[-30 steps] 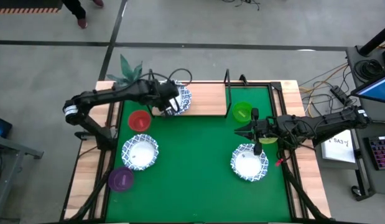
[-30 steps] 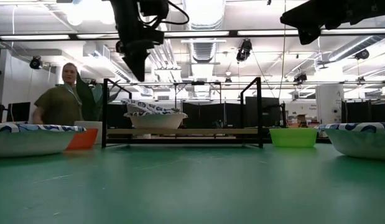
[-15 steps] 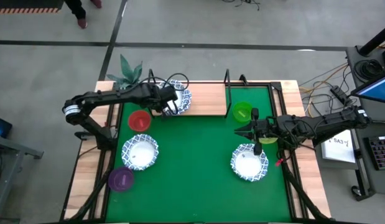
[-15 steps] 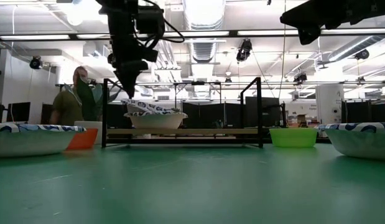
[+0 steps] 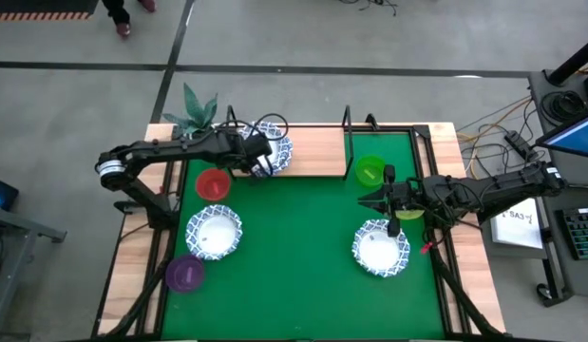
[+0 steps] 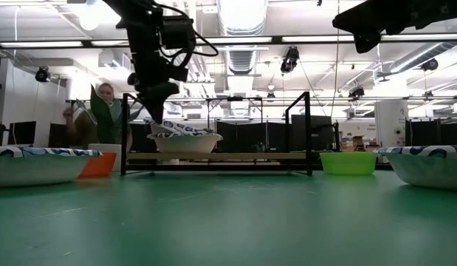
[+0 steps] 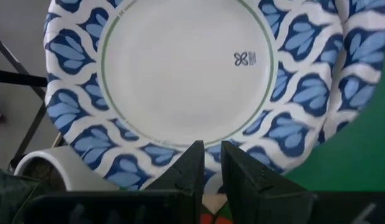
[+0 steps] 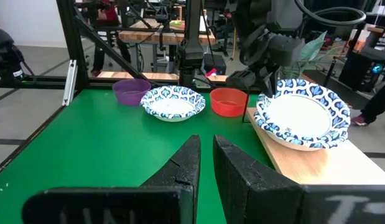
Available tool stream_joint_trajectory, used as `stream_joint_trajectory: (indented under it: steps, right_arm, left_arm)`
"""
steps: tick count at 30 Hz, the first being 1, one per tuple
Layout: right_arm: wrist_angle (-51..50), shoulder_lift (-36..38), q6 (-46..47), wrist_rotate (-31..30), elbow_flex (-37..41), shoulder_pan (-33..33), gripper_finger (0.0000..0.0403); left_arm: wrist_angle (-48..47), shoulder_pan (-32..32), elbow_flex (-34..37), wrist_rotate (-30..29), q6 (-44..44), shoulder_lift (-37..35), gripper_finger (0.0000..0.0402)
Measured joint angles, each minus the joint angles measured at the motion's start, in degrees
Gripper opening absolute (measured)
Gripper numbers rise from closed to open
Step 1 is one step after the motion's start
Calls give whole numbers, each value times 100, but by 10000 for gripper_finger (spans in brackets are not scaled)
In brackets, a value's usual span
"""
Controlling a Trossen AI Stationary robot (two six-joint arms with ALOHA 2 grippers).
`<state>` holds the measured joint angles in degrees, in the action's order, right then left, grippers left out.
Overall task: Place and stack bowls onto a shelf
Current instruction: Stack the white patterned bowl on top of the white patterned bowl on the shelf
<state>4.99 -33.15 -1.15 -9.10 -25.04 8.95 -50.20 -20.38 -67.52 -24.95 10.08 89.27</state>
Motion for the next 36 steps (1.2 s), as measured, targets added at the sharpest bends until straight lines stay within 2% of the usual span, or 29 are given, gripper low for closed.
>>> stream_joint_trajectory:
  steps: [8,13,17,23,30,36]
  right_arm:
    - [-2,-2,4,2,0,0,34]
    - [-2,-1,5,2,0,0,34]
    - [-2,-2,-17,2,0,0,34]
    - [-1,-1,2,0,0,1,34]
    - [-2,-2,-22,2,0,0,34]
    - [-2,0,-30,2,0,0,34]
  left_arm:
    - [424,14,28,195,38,4,37]
    - [-727,28,-458,111,-493,-2,37]
    - [-979,-132,-558,86,-969,-2,37]
    - [-813,-398,-285,90,-985,70,37]
    - [-360,-403,-184,123,-826,266,37]
    - [86,-394,-214,421,-760,348,37]
